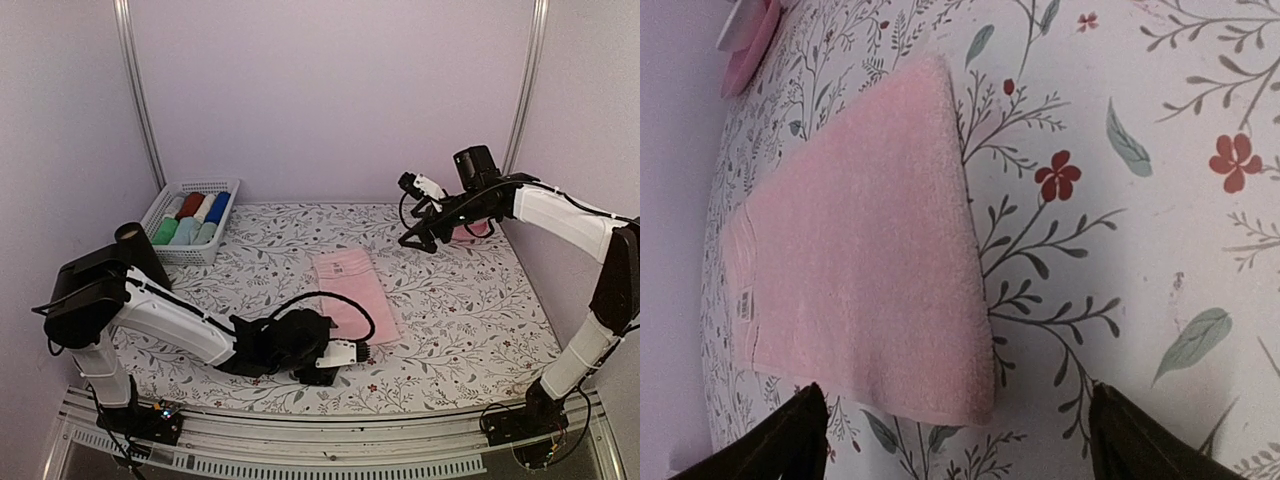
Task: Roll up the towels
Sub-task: Rotate the towel at the center of the board, then roll the towel at the center of the board.
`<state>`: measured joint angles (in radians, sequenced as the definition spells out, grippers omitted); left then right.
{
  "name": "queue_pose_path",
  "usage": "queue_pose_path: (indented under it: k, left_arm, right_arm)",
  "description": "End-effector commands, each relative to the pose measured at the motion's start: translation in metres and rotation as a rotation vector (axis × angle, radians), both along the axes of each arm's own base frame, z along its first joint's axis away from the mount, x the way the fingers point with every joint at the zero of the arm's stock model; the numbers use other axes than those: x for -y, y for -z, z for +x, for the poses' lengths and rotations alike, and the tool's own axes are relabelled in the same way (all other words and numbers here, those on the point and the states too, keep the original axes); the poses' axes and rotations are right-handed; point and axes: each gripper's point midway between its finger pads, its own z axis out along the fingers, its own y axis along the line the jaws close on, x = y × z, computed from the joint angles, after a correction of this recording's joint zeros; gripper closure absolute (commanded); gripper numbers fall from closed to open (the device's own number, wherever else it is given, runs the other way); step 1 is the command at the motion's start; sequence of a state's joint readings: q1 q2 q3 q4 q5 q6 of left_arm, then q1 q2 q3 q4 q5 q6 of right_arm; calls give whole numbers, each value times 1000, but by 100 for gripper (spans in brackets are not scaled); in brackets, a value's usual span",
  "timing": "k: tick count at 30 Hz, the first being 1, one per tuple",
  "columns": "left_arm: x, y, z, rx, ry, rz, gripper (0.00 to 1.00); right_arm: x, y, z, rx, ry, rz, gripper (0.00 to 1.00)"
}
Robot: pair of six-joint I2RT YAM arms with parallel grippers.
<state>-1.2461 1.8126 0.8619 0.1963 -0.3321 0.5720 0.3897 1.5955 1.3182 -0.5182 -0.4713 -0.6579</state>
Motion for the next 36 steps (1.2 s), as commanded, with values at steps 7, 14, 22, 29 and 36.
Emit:
queue_pose_path:
  k: [7,14,22,29,36]
  left_arm:
    - [-14,-53,6,78,-94,-213,8]
    - [-23,-48,4,3,-91,-232,6]
    - [-21,-13,10,-40,-89,-111,6]
    - [-16,-6,12,-53,-52,-99,8]
    - [-12,3,18,-10,-29,-73,9]
  right_arm:
    - [-35,-77,-40,-403,158,308,1]
    - [-33,-87,-29,-476,303,378,1]
    - [-30,-98,-27,-430,328,386,1]
    - [6,-78,-2,-445,407,382,1]
    - [23,-70,11,-297,403,320,1]
